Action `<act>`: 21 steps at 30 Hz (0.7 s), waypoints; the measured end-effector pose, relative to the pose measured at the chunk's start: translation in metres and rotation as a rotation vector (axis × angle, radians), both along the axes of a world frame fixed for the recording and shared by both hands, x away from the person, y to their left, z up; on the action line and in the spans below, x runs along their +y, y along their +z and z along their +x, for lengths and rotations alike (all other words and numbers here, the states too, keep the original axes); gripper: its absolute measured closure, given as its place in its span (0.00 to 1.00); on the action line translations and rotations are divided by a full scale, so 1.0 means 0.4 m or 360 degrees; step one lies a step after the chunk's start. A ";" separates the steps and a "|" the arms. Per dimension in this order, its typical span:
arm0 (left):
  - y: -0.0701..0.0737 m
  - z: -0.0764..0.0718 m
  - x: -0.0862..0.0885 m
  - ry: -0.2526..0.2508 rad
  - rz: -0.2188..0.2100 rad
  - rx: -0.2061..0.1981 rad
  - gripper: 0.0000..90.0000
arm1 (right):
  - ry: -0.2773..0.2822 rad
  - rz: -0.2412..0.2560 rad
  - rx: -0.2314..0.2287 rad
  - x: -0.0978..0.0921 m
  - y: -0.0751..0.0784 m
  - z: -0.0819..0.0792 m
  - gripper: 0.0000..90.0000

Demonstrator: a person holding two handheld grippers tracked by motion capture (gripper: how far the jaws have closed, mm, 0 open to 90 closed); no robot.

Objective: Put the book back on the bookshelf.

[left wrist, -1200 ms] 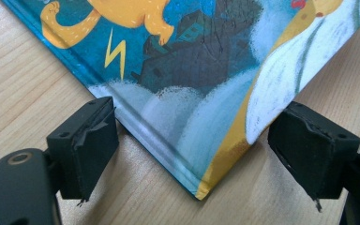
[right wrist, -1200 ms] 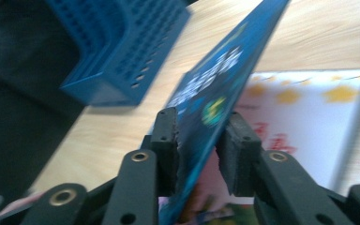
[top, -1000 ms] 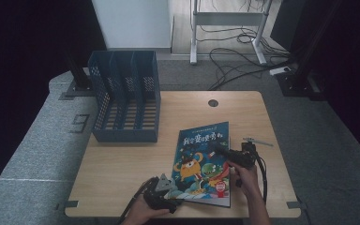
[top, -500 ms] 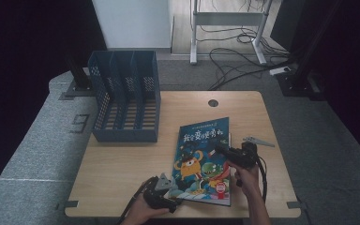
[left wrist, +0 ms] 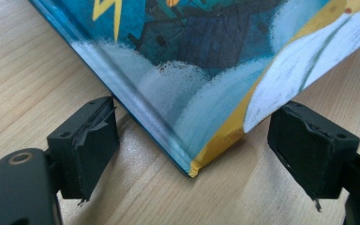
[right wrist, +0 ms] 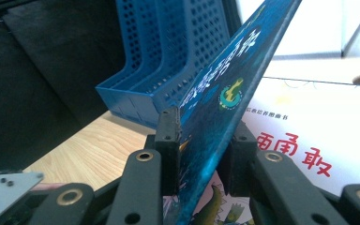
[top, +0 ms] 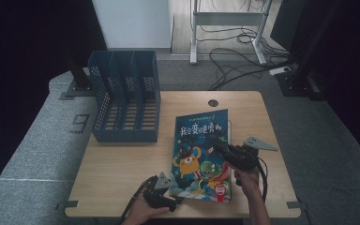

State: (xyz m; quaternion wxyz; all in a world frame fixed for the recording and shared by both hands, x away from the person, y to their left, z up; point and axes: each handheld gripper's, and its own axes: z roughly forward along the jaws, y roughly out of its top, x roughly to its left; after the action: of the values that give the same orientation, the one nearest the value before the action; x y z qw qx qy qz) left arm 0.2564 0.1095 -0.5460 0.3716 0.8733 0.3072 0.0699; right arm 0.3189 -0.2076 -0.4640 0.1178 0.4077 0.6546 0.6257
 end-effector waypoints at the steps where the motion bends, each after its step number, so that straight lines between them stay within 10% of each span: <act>1: 0.000 0.000 0.000 -0.0002 0.0001 0.0001 0.18 | 0.0011 -0.0003 -0.0019 0.002 0.004 -0.003 0.79; 21: 0.007 0.002 0.000 0.0010 0.0011 0.0044 0.19 | 0.0051 0.0010 -0.0145 0.013 0.016 -0.019 0.79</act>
State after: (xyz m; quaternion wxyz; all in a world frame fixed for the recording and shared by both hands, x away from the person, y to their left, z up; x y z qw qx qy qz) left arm 0.2570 0.1096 -0.5433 0.3641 0.8746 0.3146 0.0601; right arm 0.3113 -0.2024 -0.4578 0.1360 0.3686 0.6530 0.6475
